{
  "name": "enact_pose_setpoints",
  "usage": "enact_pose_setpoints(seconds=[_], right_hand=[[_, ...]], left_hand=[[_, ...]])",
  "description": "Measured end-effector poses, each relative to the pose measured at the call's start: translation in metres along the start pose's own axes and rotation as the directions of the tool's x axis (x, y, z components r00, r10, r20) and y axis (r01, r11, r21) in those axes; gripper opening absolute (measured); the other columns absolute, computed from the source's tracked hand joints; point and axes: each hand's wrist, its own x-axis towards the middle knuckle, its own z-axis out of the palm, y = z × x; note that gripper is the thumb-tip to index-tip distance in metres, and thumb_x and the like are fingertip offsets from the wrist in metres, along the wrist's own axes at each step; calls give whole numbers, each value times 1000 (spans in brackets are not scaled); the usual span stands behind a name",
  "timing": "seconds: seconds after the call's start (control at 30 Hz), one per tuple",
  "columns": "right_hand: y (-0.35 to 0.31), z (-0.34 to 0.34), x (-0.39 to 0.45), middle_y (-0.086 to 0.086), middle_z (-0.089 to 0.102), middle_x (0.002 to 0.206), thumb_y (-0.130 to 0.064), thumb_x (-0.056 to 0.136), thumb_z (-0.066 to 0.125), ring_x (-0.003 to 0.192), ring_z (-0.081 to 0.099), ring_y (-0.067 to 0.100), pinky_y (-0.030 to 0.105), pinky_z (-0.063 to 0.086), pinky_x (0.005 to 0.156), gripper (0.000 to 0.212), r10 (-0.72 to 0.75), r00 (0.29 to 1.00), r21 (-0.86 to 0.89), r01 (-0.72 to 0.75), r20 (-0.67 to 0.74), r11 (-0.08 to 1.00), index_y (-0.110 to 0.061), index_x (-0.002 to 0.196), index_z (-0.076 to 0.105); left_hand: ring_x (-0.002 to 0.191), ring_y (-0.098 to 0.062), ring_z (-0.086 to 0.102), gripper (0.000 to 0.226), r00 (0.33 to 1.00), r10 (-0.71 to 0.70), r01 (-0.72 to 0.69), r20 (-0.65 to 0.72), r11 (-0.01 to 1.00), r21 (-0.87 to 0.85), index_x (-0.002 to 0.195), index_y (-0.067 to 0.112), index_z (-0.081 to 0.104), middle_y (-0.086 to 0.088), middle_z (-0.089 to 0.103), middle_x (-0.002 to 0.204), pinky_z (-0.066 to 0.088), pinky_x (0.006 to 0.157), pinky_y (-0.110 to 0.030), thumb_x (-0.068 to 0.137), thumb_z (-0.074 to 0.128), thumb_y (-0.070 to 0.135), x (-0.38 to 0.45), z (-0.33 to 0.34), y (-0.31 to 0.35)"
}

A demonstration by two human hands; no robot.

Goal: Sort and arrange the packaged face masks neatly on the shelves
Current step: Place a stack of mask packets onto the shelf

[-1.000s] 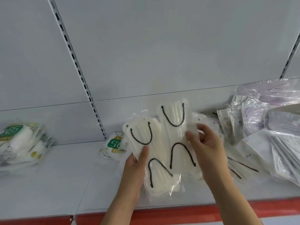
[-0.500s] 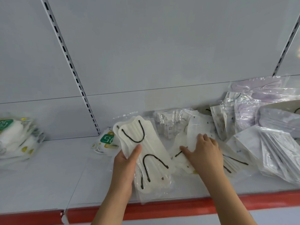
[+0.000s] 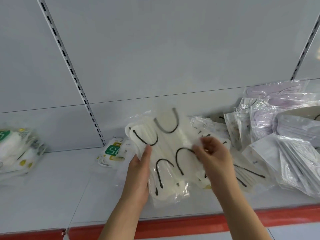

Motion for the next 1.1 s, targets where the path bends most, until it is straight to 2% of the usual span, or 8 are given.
enact_pose_setpoints(seconds=[0.1, 0.23, 0.3, 0.43, 0.67, 0.8, 0.93, 1.1], right_hand=[[13, 18, -14, -6, 65, 65, -19, 88, 71, 56, 55, 1, 14, 43, 53, 12, -47, 995, -260, 70, 93, 963, -23, 79, 65], [14, 15, -15, -10, 67, 72, -40, 92, 64, 67, 61, 0, 18, 43, 59, 21, -103, 991, -384, 127, 83, 914, -22, 80, 66], [17, 0, -4, -6, 68, 106, -54, 90, 60, 99, 62, 11, 30, 48, 78, 38, -194, 981, -648, 150, 3, 747, -21, 109, 65], [28, -25, 15, 5, 47, 149, -78, 82, 48, 138, 40, 30, 42, 26, 115, 96, 38, 999, -921, -3, 13, 389, -15, 152, 32], [35, -38, 16, 8, 75, 100, -30, 91, 68, 99, 66, 26, 42, 30, 117, 39, -227, 972, -782, 88, -69, 617, -18, 128, 66], [12, -44, 5, -17, 72, 95, -22, 92, 69, 79, 63, -9, 5, 45, 71, 33, -232, 967, -398, 172, -107, 901, -25, 125, 68], [-11, -32, -11, -31, 67, 82, -27, 89, 72, 73, 64, -12, 3, 44, 59, 36, -239, 963, -242, 263, 124, 934, -37, 123, 66], [10, 12, -31, -27, 37, 151, -46, 88, 69, 137, 34, -9, 17, 29, 116, 66, -227, 820, -393, 471, 525, 790, -39, 148, 42]], left_hand=[[107, -23, 74, 45, 998, -23, 20, 50, 998, 65, 124, 23, 68, -3, 77, 113, 55, 98, -49, 92, 64, 55, -1, 3, -1], [101, -23, 75, 21, 999, 25, -23, -38, 998, 56, 113, 20, 72, -2, 79, 106, 57, 95, -51, 92, 72, 22, 1, -4, -5], [101, -22, 75, 21, 996, 34, -33, -77, 999, 8, 113, 20, 72, -1, 79, 107, 57, 94, -49, 91, 72, 18, 3, -10, -4], [103, -19, 74, 32, 990, 74, -77, -123, 997, -24, 122, 17, 69, 0, 78, 111, 58, 91, -43, 91, 73, 17, 4, -18, -1], [105, -20, 74, 29, 992, 65, -63, -108, 998, 22, 120, 18, 70, 1, 78, 110, 57, 95, -46, 91, 73, 18, -3, -21, -1], [102, -21, 75, 25, 996, 60, -56, -73, 997, 48, 118, 20, 70, 0, 79, 108, 55, 98, -51, 93, 71, 21, -5, -20, 3], [98, -18, 75, 18, 999, 34, -34, 4, 996, 83, 113, 24, 70, 2, 79, 105, 55, 98, -48, 98, 62, 30, -9, -11, 7], [109, -20, 73, 50, 993, 26, -48, 119, 982, 183, 127, 24, 67, -2, 77, 115, 55, 97, -47, 89, 58, 55, -18, 0, 8]])
